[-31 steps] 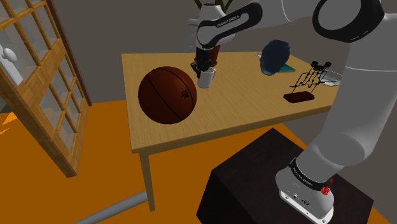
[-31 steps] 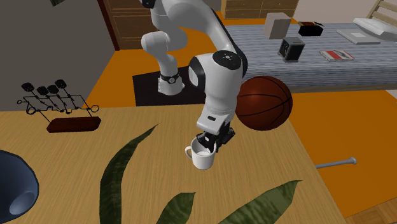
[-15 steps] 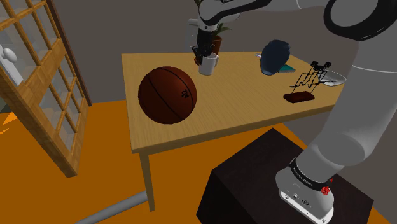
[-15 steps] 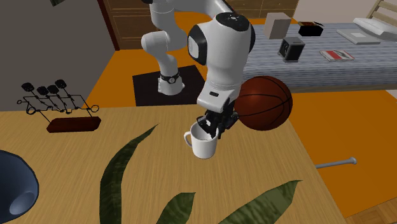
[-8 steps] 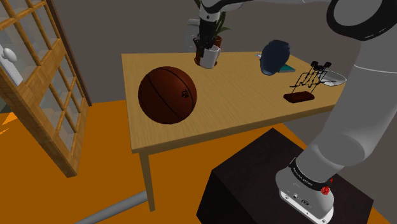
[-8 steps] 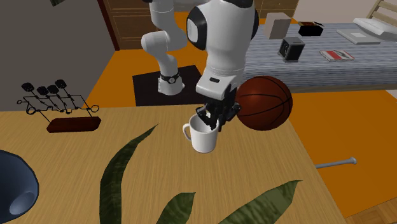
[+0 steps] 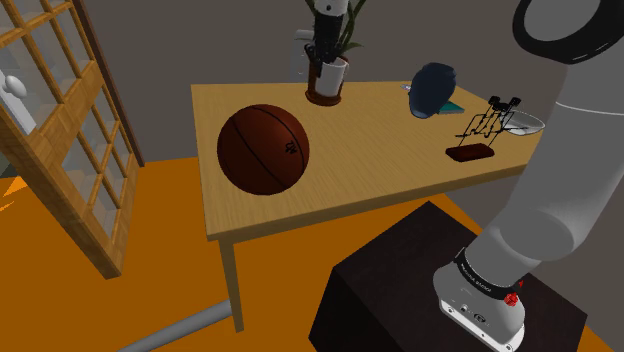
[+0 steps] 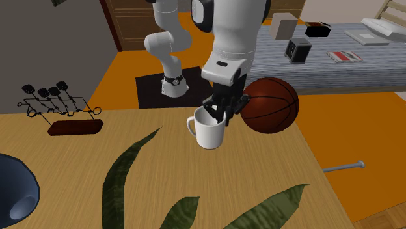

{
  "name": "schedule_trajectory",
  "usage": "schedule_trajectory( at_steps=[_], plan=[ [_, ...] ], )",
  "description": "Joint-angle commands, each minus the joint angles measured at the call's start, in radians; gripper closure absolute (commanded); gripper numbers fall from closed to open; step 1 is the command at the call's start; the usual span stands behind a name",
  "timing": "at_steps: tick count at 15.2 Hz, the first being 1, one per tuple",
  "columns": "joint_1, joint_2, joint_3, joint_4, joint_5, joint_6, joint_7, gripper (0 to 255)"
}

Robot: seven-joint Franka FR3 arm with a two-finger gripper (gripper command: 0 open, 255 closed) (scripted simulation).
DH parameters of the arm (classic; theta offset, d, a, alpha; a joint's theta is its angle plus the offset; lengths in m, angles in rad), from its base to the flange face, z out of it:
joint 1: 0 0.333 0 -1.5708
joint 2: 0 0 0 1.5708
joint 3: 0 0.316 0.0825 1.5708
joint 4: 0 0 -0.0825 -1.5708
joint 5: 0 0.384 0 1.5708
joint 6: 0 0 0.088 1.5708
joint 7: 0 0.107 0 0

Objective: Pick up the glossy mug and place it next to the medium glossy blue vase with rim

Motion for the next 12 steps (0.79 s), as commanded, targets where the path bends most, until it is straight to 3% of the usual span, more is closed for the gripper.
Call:
schedule_trajectory(
  at_steps=[1,12],
  plan=[
    [0.0,-0.001,0.0,0.025,0.001,-0.026,-0.003,255],
    [0.005,0.032,0.001,0.223,0.0,-0.19,-0.012,255]
  ],
)
